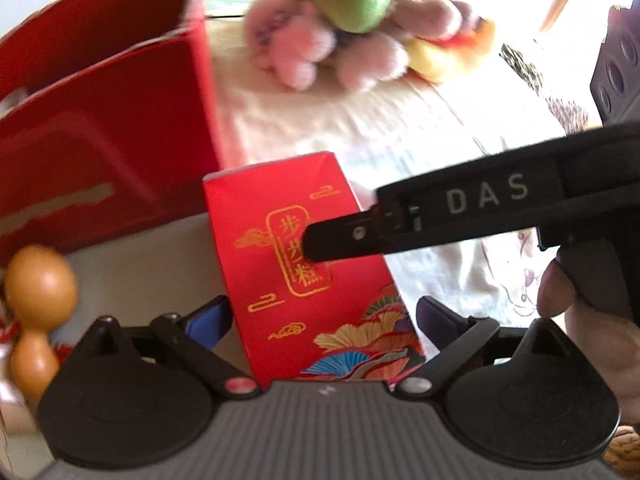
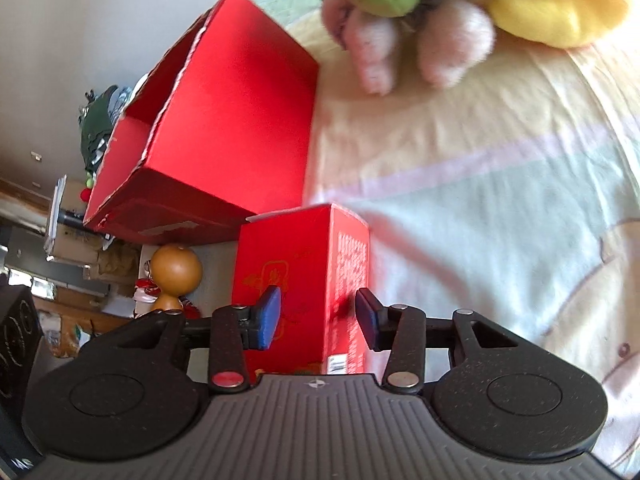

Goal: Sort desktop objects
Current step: 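Lift the red gift box with the right gripper and lower it into the red box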

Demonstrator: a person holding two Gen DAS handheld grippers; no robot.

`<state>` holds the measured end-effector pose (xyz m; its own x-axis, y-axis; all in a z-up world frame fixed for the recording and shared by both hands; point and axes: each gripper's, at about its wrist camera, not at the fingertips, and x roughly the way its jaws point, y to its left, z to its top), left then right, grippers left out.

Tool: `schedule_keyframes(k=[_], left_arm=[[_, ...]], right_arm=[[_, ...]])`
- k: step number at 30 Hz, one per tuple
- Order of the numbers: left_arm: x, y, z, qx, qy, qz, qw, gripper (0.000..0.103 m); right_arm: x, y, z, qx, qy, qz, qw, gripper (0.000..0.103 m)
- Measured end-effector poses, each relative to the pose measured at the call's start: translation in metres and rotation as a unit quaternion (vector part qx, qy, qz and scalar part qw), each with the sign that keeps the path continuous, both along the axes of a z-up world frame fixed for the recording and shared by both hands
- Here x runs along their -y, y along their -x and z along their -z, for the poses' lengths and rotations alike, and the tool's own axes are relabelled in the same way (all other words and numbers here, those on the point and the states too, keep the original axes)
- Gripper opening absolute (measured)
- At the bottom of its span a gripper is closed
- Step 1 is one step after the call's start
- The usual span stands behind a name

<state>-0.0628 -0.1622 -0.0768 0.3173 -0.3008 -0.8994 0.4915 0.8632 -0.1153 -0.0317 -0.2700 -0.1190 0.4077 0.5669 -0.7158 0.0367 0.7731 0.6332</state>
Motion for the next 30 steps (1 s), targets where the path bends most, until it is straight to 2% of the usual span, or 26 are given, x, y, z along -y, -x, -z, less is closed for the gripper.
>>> schedule_keyframes(k=[4, 9, 15, 22, 30], left_arm=[[0.020, 0.004, 0.000, 0.013, -0.018, 0.035, 0.9991, 0.096], [0.037, 0.002, -0.007, 0.006, 0.009, 0.061, 0.9981, 0.095], [0.067, 0.007, -0.023, 0.035, 0.020, 0.107, 0.9934, 0.095], [0.073, 0.010, -0.072, 0.111, 0.039, 0.134, 0.9841, 0.095], [0.044, -0.012, -0.131, 0.203, 0.058, 0.110, 0.9713, 0.095]], right_arm=[[0.011, 0.005, 0.000, 0.002, 0.006, 0.028, 1.000, 0.046], [0.036, 0.017, -0.004, 0.005, 0.013, 0.062, 0.998, 0.046], [0.068, 0.038, -0.019, 0.031, 0.014, 0.116, 0.993, 0.046], [0.085, 0.048, -0.064, 0.101, 0.017, 0.154, 0.983, 0.046], [0.056, 0.020, -0.126, 0.189, 0.023, 0.132, 0.973, 0.046]])
